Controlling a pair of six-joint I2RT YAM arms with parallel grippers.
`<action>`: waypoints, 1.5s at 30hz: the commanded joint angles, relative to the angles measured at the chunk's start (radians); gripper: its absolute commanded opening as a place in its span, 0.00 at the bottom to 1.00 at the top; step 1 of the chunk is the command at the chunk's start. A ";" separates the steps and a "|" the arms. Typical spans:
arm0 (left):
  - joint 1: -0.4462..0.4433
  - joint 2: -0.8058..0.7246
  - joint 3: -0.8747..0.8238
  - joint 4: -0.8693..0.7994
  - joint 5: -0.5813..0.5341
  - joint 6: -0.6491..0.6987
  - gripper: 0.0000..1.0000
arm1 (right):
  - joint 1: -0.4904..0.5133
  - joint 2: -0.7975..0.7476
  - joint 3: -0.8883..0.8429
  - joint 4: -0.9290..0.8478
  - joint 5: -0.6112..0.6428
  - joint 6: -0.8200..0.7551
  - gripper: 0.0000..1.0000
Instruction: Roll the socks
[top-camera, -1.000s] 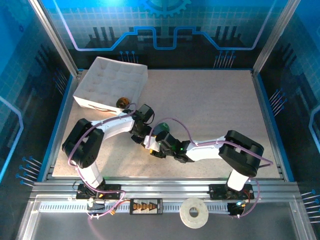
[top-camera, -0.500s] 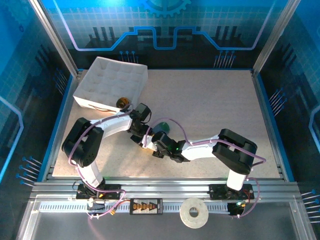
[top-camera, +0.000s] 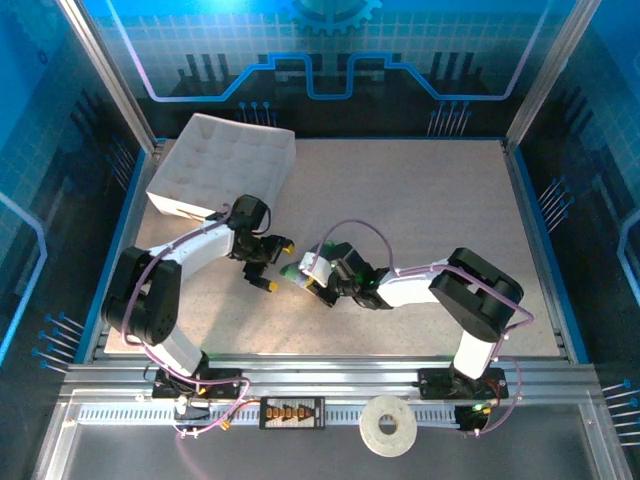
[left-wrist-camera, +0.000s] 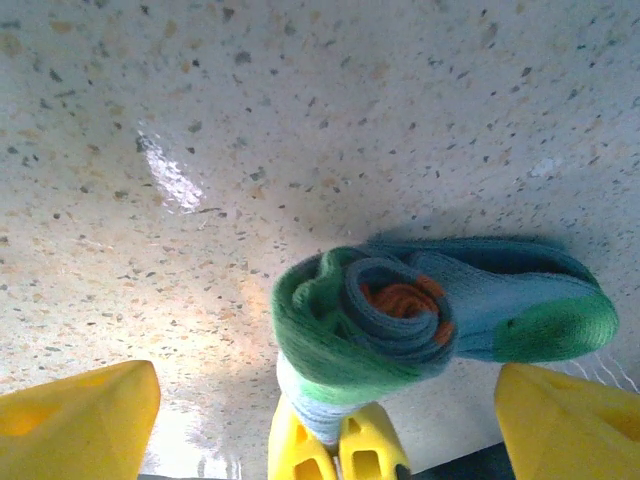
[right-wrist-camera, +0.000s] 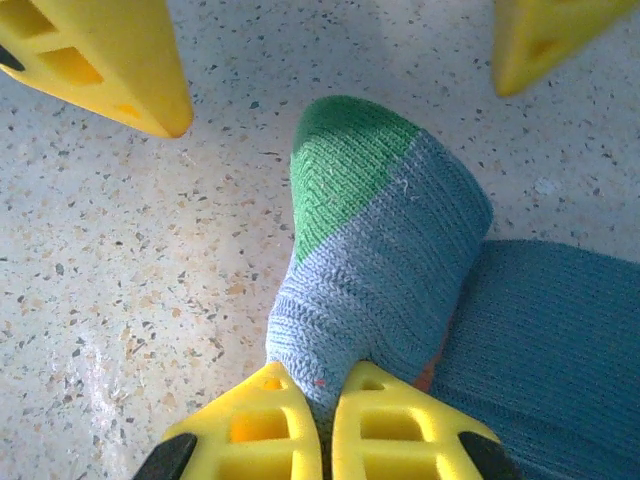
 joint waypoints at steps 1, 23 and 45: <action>-0.001 -0.049 -0.021 -0.006 0.035 0.033 0.84 | -0.068 0.082 -0.056 -0.192 -0.145 0.101 0.00; -0.148 0.131 0.038 0.159 -0.099 0.126 0.60 | -0.315 0.349 0.129 -0.436 -0.495 0.367 0.00; -0.200 0.075 -0.194 -0.144 -0.098 -0.114 0.00 | -0.102 0.064 0.176 -0.442 -0.446 -0.017 0.28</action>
